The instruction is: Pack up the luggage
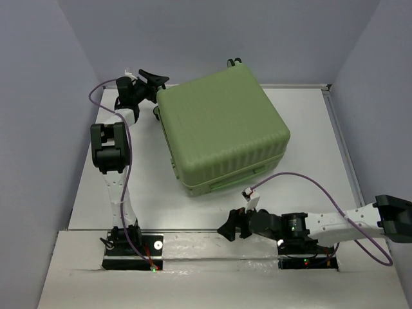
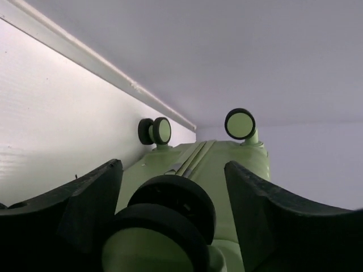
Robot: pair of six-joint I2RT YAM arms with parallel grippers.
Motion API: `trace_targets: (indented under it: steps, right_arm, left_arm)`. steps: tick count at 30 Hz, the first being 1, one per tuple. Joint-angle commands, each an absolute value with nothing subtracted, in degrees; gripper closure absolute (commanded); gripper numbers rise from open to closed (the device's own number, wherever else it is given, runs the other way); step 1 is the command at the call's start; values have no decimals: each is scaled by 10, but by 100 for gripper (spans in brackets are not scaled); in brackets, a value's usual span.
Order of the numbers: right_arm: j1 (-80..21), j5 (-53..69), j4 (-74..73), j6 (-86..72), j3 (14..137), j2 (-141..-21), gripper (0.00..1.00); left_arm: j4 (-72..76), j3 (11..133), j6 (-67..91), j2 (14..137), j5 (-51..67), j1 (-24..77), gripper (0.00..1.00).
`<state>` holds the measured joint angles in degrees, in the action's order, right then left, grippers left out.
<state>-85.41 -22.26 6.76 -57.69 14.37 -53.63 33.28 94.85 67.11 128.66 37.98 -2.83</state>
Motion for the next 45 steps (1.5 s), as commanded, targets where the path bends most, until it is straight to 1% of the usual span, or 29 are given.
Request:
trace_targets:
  steps: [1, 2, 3, 4, 6, 7, 13, 15, 19, 21, 23, 24, 25, 26, 27, 28, 29, 32, 33, 36, 37, 38, 39, 42, 43, 45]
  right_arm:
    - [-853, -233, 87, -592, 137, -519, 7]
    - [-853, -237, 86, -592, 136, -516, 7]
    - [-853, -248, 86, -592, 135, -513, 7]
    - [-853, -251, 84, -589, 135, -508, 6]
    - [-853, -264, 80, -586, 136, -503, 6]
    - [-853, -267, 77, -586, 137, -501, 6]
    - [-840, -261, 56, -570, 141, -487, 5]
    - [-840, -264, 43, -570, 145, -480, 5]
    - [-835, -279, -2, -566, 158, -446, 4]
    - [-835, -291, -29, -562, 163, -430, 5]
    - [-830, -316, -68, -568, 170, -402, 11]
    - [-830, -328, -85, -575, 174, -391, 17]
    - [-830, -339, -126, -584, 177, -379, 33]
    - [-822, -351, -143, -591, 179, -366, 52]
    - [-812, -368, -159, -598, 184, -337, 79]
    - [-805, -375, -184, -600, 185, -323, 91]
    - [-784, -381, -195, -600, 186, -311, 93]
    - [-733, -367, -212, -573, 195, -295, 93]
    - [-695, -356, -213, -563, 200, -301, 93]
    - [-626, -336, -216, -522, 220, -344, 93]
    - [-571, -325, -210, -509, 230, -374, 93]
    - [-544, -311, -200, -491, 234, -387, 93]
    - [-496, -286, -170, -457, 236, -398, 93]
    - [-427, -210, -96, -399, 228, -429, 93]
    - [-385, -189, -45, -390, 225, -449, 93]
    - [-355, -137, 9, -372, 221, -476, 93]
  left_arm:
    - [527, 982, 771, 1265, 392, -13, 44]
    - [531, 987, 774, 1261, 392, -15, 56]
    - [533, 991, 779, 1250, 392, -18, 64]
    - [538, 997, 780, 1242, 391, -23, 79]
    - [538, 1004, 779, 1214, 391, -29, 92]
    - [528, 1015, 777, 1203, 391, -33, 94]
    - [439, 1078, 753, 1131, 398, -39, 94]
    - [411, 1081, 741, 1108, 399, -39, 94]
    - [338, 1029, 673, 1064, 376, -41, 94]
    - [338, 1001, 662, 1049, 375, -46, 94]
    - [337, 963, 649, 1049, 379, -53, 94]
    - [337, 954, 643, 1054, 380, -55, 94]
    - [338, 935, 637, 1056, 380, -59, 94]
    - [339, 926, 632, 1061, 380, -61, 94]
    - [339, 920, 621, 1070, 381, -62, 94]
    - [340, 909, 615, 1073, 381, -62, 94]
    - [341, 902, 612, 1077, 380, -64, 94]
    - [352, 871, 600, 1087, 379, -70, 94]
    - [352, 862, 596, 1089, 378, -72, 94]
    - [358, 831, 580, 1092, 377, -81, 94]
    - [360, 818, 577, 1094, 377, -83, 94]
    - [360, 814, 573, 1095, 379, -86, 94]
    - [362, 810, 563, 1098, 379, -90, 94]
    - [366, 786, 534, 1099, 377, -96, 94]
    - [367, 770, 532, 1099, 375, -103, 94]
    - [367, 751, 533, 1098, 370, -112, 94]
